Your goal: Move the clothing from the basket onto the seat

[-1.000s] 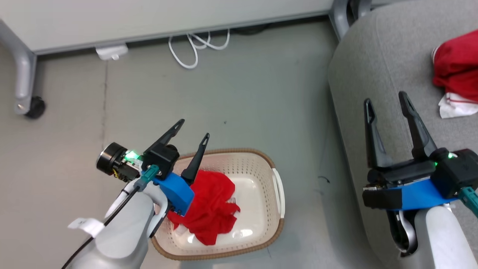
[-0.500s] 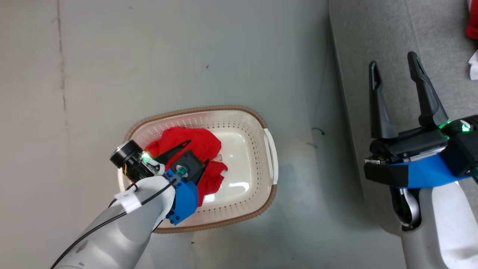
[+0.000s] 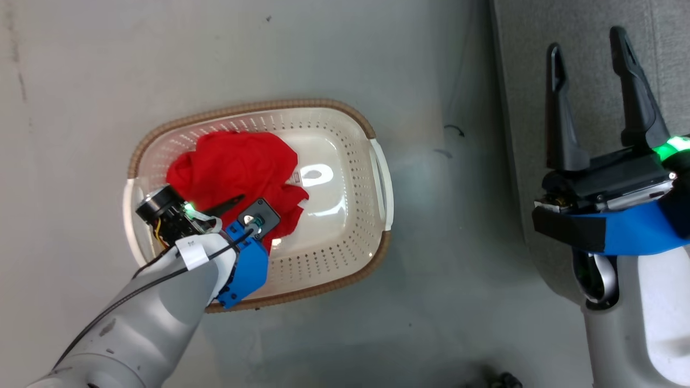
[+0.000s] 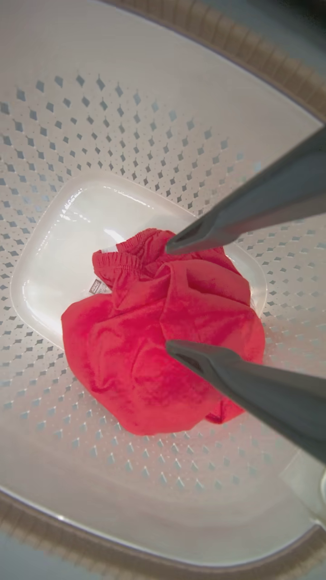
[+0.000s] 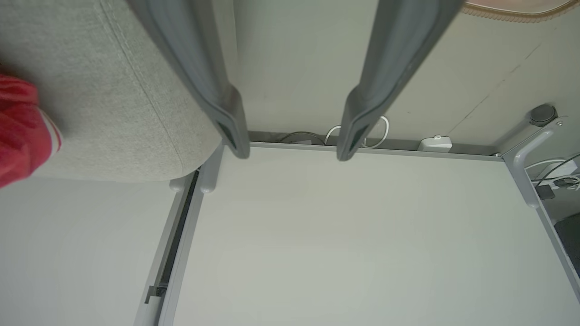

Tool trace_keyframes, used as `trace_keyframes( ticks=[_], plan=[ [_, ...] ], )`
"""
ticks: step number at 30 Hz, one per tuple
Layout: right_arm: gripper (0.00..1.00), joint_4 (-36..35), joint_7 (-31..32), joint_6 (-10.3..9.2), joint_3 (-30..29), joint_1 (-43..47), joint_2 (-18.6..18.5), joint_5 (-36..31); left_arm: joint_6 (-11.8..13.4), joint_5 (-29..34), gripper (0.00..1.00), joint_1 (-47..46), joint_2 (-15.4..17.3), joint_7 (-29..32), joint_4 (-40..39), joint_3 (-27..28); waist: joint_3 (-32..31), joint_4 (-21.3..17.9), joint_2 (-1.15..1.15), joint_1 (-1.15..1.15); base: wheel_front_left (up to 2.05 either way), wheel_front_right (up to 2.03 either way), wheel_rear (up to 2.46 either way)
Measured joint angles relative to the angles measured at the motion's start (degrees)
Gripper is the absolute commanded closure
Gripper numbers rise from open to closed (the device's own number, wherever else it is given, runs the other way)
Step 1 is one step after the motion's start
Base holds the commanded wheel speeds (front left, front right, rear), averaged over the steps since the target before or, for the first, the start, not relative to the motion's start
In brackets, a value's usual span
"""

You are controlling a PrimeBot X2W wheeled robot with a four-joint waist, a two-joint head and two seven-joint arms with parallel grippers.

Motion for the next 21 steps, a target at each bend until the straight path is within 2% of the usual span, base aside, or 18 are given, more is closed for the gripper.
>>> trace_keyframes(
  ticks=[7,21],
  plan=[
    [0.0,-1.3,0.0,0.0,-0.3,-1.2,0.0,0.0,0.0,-0.1,0.0,-1.7,1.4,2.8,1.2,-2.5,5.0,-1.3,0.0,0.0,0.0,0.0,0.0],
    [0.0,-3.4,0.0,0.01,-1.8,-1.8,0.2,0.0,0.0,1.4,0.0,-6.6,2.9,5.3,2.5,-3.4,12.1,-2.9,0.0,0.0,0.0,0.0,0.0]
  ],
)
